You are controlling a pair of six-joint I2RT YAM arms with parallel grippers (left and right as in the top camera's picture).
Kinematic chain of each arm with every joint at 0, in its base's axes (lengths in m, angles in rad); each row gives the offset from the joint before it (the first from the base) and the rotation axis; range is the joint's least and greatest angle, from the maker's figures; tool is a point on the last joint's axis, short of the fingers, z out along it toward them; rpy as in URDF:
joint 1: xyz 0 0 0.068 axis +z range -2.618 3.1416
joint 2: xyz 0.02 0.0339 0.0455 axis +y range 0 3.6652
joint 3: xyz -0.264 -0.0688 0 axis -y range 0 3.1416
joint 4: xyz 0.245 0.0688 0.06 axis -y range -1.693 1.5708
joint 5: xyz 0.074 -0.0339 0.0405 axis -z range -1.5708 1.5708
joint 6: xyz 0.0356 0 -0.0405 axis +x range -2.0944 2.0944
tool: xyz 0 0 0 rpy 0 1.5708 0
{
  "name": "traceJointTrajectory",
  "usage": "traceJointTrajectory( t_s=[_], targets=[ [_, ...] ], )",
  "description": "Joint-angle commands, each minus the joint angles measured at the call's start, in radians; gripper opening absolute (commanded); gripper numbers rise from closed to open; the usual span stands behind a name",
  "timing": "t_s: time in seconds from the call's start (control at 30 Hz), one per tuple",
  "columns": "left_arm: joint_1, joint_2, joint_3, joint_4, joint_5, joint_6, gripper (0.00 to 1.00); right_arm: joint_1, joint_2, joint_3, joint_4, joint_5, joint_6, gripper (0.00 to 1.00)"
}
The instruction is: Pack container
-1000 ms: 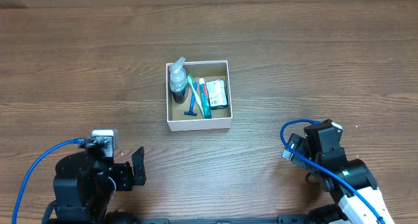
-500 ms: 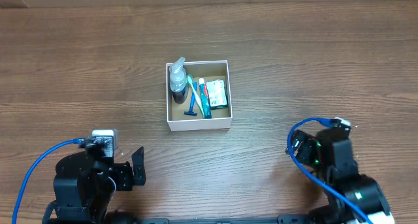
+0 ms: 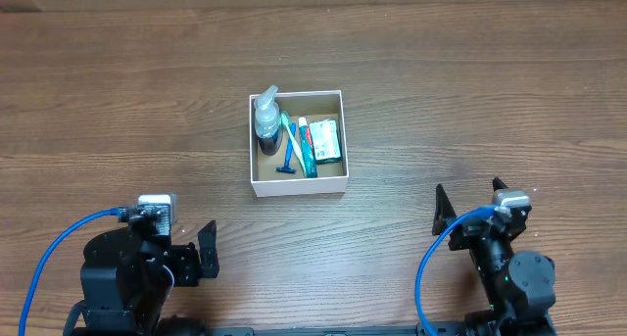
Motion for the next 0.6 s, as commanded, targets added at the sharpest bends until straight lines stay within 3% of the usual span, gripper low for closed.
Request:
traceJointTrajectory(
  t_s=[0.0, 0.23, 0.57],
  targets=[
    [-0.001, -0.006, -0.003, 0.001, -0.006, -0.021, 1.00, -0.003, -0.072, -0.084, 0.119, -0.089, -0.160, 1.00],
    [-0.001, -0.006, -0.003, 0.001, -0.006, -0.021, 1.00, -0.012, -0.117, -0.197, 0.294, -0.078, -0.246, 1.00],
    [-0.001, -0.006, -0.003, 0.001, -0.006, -0.021, 1.00, -0.041, -0.117, -0.196, 0.219, -0.025, -0.274, 1.00]
  ],
)
